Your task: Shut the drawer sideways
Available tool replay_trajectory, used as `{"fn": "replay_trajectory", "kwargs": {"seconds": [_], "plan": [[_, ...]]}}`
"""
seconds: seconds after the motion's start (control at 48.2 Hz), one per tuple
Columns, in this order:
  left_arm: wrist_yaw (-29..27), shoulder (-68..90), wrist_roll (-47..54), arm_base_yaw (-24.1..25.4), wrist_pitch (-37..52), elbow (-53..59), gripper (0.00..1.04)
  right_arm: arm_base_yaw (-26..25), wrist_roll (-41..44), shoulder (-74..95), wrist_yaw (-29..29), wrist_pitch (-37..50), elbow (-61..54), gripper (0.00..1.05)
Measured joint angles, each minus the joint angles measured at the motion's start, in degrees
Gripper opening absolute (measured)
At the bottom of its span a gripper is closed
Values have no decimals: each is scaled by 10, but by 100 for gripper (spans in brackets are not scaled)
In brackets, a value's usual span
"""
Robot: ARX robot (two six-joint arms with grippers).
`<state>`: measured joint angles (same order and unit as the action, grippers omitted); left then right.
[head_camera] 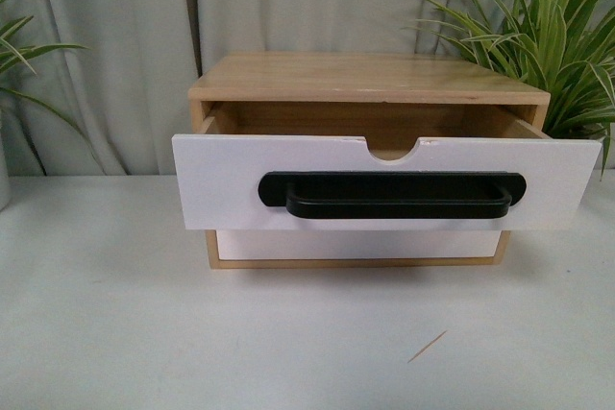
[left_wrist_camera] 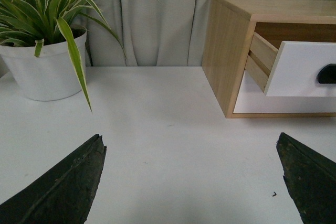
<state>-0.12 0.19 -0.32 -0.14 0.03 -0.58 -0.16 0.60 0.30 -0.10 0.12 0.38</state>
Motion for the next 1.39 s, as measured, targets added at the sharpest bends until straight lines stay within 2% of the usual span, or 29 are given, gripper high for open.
{"fn": "replay_trajectory", "kwargs": {"seconds": [1.059, 1.08, 1.1, 1.121, 1.142, 1.163, 1.183, 1.204, 1.266, 1.308, 1.391], "plan": [[0, 0, 0, 0, 0, 0, 99, 0, 0, 0, 0, 0, 0, 96], [0, 0, 0, 0, 0, 0, 99, -5, 4, 5, -20, -7, 2, 96], [0, 0, 0, 0, 0, 0, 99, -29, 22, 28, -107, -51, 21, 96], [-38, 11, -18, -10, -13, -4, 99, -50, 32, 55, -168, -85, 36, 96], [-110, 29, -38, -28, -48, -19, 99, -81, 58, 101, -262, -124, 58, 96], [-179, 63, -79, -53, -89, -38, 99, -96, 70, 131, -316, -140, 69, 96], [-248, 99, -117, -76, -128, -59, 99, -104, 77, 159, -361, -147, 78, 96], [-351, 158, -181, -108, -183, -85, 99, -108, 87, 184, -389, -149, 85, 96], [-489, 247, -313, -146, -238, -114, 99, -107, 135, 243, -482, -126, 97, 96], [-549, 299, -413, -163, -230, -128, 99, -99, 168, 269, -480, -115, 106, 96], [-528, 369, -537, -182, -159, -163, 99, -89, 274, 338, -430, -87, 119, 96]]}}
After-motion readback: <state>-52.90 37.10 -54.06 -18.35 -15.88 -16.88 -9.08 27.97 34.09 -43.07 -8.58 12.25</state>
